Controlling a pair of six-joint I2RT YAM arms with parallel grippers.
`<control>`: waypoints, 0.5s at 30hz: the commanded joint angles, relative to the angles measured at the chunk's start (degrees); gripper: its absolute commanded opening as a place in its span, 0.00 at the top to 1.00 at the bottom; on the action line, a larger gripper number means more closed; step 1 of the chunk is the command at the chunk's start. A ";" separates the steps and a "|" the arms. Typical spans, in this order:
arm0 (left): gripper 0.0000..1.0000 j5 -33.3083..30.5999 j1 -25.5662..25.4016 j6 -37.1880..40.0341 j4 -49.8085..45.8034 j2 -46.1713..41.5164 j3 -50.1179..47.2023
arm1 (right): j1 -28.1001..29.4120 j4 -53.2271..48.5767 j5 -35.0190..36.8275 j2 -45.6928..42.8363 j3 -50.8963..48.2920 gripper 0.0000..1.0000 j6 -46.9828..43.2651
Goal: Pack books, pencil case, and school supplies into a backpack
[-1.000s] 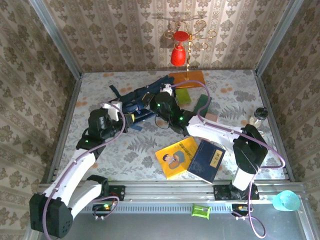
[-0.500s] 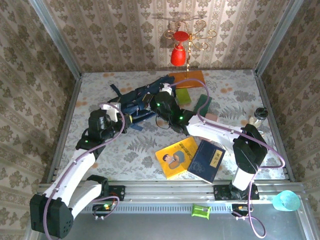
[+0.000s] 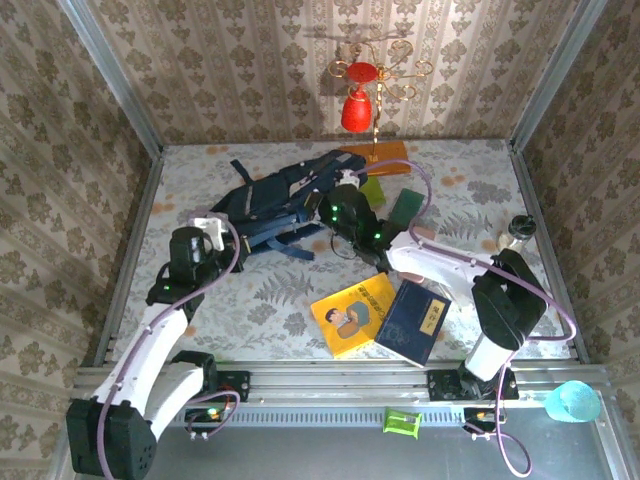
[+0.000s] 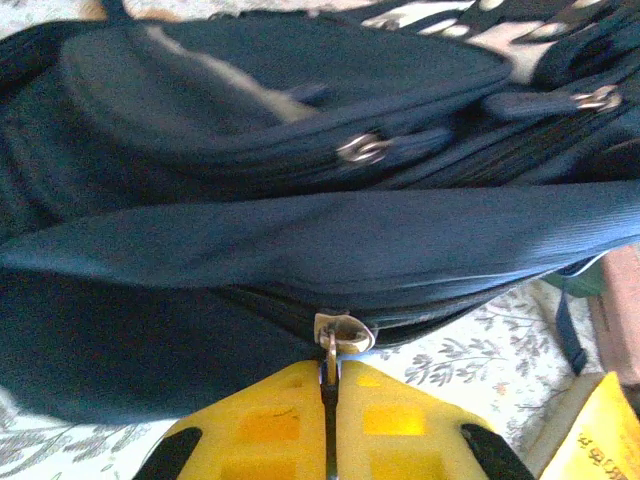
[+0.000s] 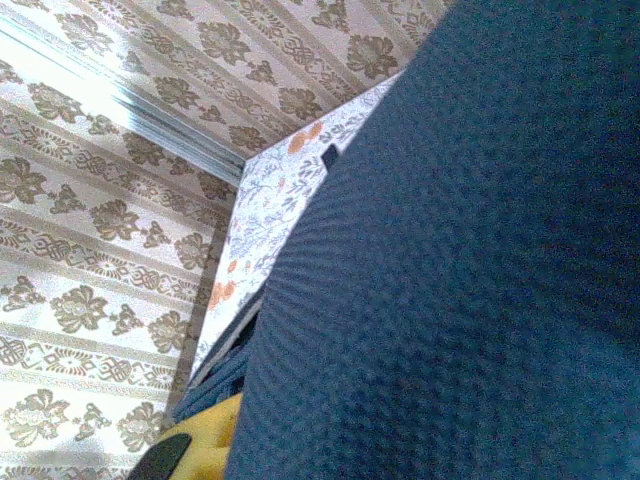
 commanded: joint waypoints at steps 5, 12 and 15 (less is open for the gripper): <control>1.00 -2.13 1.69 -0.49 0.40 2.61 -1.80 | -7.81 -1.29 -11.67 -1.09 0.62 1.00 -6.98; 1.00 1.99 0.90 -0.60 4.76 4.97 -2.16 | -7.91 -0.89 -16.61 0.32 1.66 1.00 -7.07; 1.00 0.06 0.81 -0.40 3.84 4.87 -2.33 | -8.35 -2.75 -16.40 0.52 2.34 0.97 -8.47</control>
